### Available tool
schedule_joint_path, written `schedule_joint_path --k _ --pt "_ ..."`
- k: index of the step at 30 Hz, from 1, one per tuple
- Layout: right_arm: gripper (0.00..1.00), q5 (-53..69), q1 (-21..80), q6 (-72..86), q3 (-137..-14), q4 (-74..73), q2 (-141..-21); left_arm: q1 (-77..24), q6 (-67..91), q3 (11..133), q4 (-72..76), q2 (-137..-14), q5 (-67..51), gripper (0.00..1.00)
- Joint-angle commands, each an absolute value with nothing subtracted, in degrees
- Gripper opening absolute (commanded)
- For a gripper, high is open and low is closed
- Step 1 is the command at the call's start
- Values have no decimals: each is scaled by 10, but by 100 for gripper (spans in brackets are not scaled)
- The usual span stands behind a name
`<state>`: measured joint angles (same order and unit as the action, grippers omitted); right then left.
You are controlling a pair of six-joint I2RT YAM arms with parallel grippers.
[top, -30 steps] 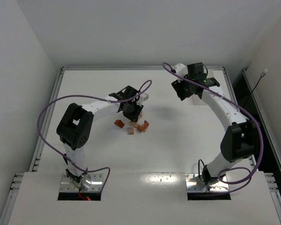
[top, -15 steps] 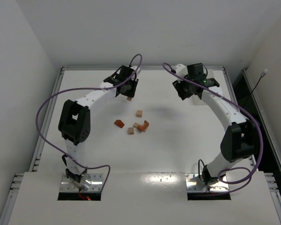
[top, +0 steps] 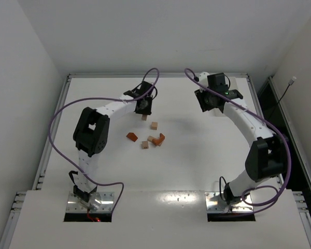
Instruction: Build the wood block tower
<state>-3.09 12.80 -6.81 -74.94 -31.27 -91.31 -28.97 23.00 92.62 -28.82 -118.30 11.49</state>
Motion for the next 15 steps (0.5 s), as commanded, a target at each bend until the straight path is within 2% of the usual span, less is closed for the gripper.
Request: schedule_joint_path --k 1,15 --pt "32 -52 129 -39 -743 -282 -890 -303 273 911 -278 -1175 125 0" --pt "32 -52 129 -28 -731 -282 -880 -310 296 870 -259 -1193 125 0"
